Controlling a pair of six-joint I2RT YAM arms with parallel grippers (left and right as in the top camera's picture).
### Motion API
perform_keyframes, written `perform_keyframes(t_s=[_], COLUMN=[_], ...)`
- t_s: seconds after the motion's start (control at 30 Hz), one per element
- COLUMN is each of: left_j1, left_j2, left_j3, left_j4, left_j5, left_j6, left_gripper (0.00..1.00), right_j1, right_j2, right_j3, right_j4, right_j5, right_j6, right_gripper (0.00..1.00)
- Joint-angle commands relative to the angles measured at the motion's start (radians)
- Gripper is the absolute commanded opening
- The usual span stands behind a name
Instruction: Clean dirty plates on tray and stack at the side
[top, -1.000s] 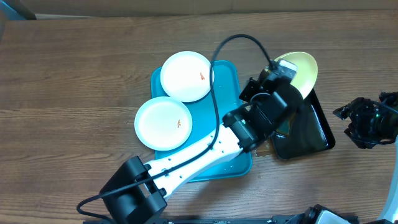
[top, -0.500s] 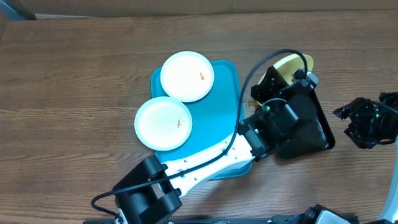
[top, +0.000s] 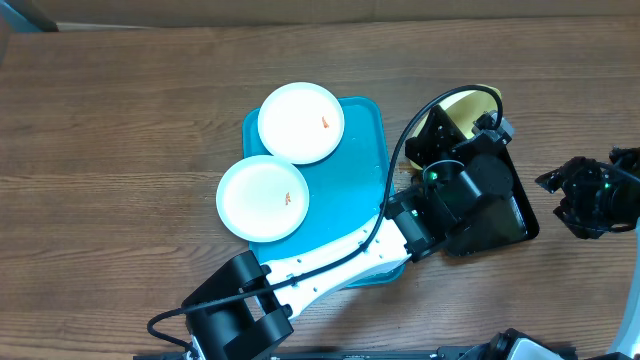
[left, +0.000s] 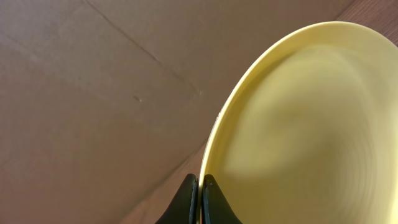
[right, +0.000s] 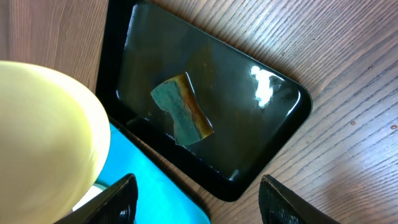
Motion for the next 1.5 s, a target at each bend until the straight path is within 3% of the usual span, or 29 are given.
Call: perform_keyframes(t_s=[0.0, 0.17, 0.47, 0.67, 0.87, 1.0, 1.17, 1.33, 1.47], left_j1=[-0.007, -0.006, -0.005, 0.023, 0.115, 0.227, 0.459, 0.734, 0.945], left_j2=[0.001, 0.001, -0.008, -0.082, -0.201, -0.323, -0.485, -0.573, -0.588], left_j3=[0.026, 0.026, 0.026, 0.026, 0.026, 0.026, 0.026, 0.026, 0.024], left_j4=[0.009, -0.02, -0.152, -0.276, -0.452, -0.548, -0.794, -1.096, -1.246], left_j5=[-0.023, -0.103, -0.085, 0.104, 0.397, 0.609, 0.81, 0.817, 0.768], left_j6=[-0.001, -0.129, -0.347, -0.551, -0.811, -0.887, -0.952, -1.029, -1.036], left_gripper=[0.04, 0.04, 0.04, 0.04, 0.04, 0.04, 0.04, 0.04, 0.04], right_j1=[-0.003, -0.003, -0.003, -0.003, -0.003, -0.003, -0.003, 0.009, 0.059], right_j2=[-0.006, -0.006, -0.006, -0.006, -0.006, -0.006, -0.006, -0.006, -0.006], right_j3=[0.022, 0.022, 0.022, 0.022, 0.022, 0.022, 0.022, 0.022, 0.022], right_j4=[0.005, 0.004, 0.005, 0.005, 0.005, 0.005, 0.004, 0.009, 0.013], right_j5=[-0.008, -0.008, -0.008, -0.008, -0.008, -0.008, -0.009, -0.077, -0.121], right_j6=[-0.008, -0.008, -0.008, -0.008, -0.008, -0.008, -0.025, -0.133, -0.177], right_gripper=[0.64, 0.64, 0.64, 0.64, 0.64, 0.64, 0.64, 0.64, 0.64])
